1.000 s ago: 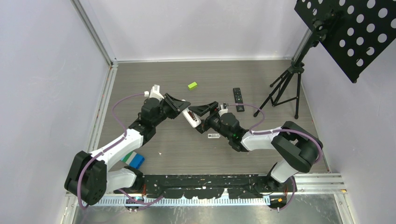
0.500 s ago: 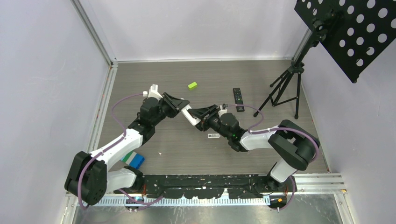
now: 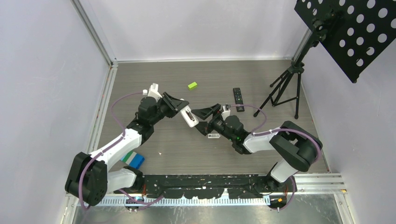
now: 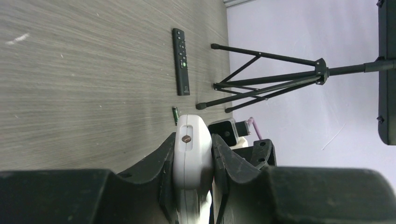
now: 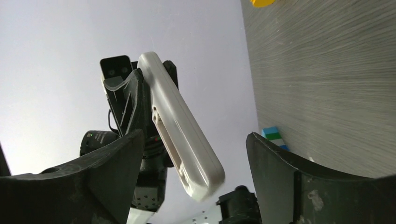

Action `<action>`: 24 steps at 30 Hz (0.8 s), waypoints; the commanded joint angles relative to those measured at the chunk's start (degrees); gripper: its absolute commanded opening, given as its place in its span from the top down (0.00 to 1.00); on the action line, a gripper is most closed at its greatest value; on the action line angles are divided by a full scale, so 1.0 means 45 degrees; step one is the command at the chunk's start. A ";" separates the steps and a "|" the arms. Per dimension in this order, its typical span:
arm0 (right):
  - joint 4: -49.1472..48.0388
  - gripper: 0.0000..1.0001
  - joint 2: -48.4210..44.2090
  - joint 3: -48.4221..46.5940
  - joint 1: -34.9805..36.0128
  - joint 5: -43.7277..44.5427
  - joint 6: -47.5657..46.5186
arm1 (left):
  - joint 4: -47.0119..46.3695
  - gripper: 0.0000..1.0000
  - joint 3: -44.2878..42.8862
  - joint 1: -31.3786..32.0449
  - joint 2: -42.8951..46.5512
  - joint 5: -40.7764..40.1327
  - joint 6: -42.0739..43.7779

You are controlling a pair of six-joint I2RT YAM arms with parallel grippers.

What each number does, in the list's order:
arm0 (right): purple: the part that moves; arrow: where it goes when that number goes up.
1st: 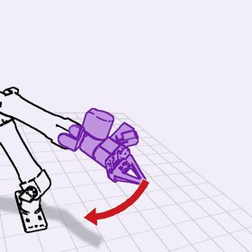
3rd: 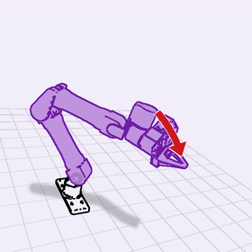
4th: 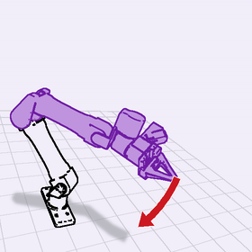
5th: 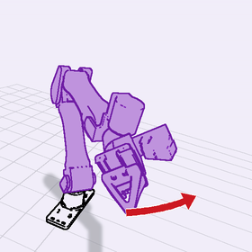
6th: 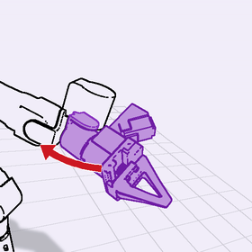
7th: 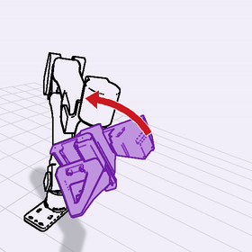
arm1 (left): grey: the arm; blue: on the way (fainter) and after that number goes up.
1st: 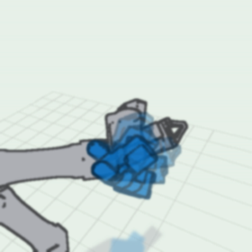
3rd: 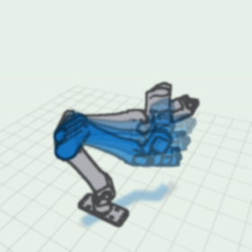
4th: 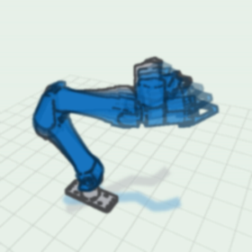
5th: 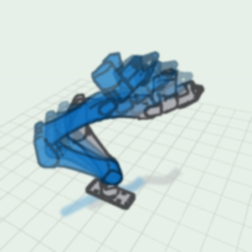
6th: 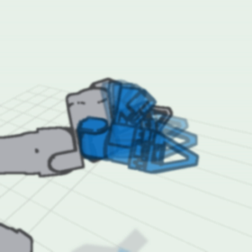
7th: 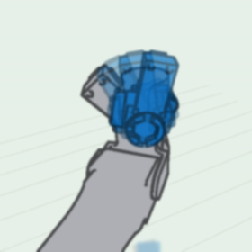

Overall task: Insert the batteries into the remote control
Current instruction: Load the battery into the remote control, then pick up the battery from the center of the board.

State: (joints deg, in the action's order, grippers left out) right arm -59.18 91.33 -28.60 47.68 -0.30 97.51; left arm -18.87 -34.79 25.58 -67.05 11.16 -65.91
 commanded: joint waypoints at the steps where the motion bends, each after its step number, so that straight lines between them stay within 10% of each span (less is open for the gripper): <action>1: -0.0795 0.15 -0.1244 0.1040 -0.0794 -0.0676 -0.2023 | -0.1225 1.00 -0.0073 -0.0885 0.0226 0.2339 0.1680; 8: 0.5744 0.22 -0.4614 0.1126 -0.2498 -0.1430 -0.6393 | -0.0798 1.00 -0.0020 -0.1076 0.0638 0.5156 0.5131; 13: 1.5157 0.20 -0.6464 -0.1171 -0.2568 0.3707 -1.0187 | -0.2565 1.00 0.0565 -0.1076 0.0785 0.6336 0.5141; 24: 1.7456 0.25 -0.4389 -0.2424 -0.3278 0.6431 -1.3347 | -0.5575 1.00 0.1170 -0.1076 0.0250 0.8578 0.4334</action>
State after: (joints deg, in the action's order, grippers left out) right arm 15.20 66.57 -36.16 34.52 23.51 44.36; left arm -34.54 -30.39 20.78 -65.89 45.23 -45.08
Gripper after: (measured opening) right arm 0.783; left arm 0.280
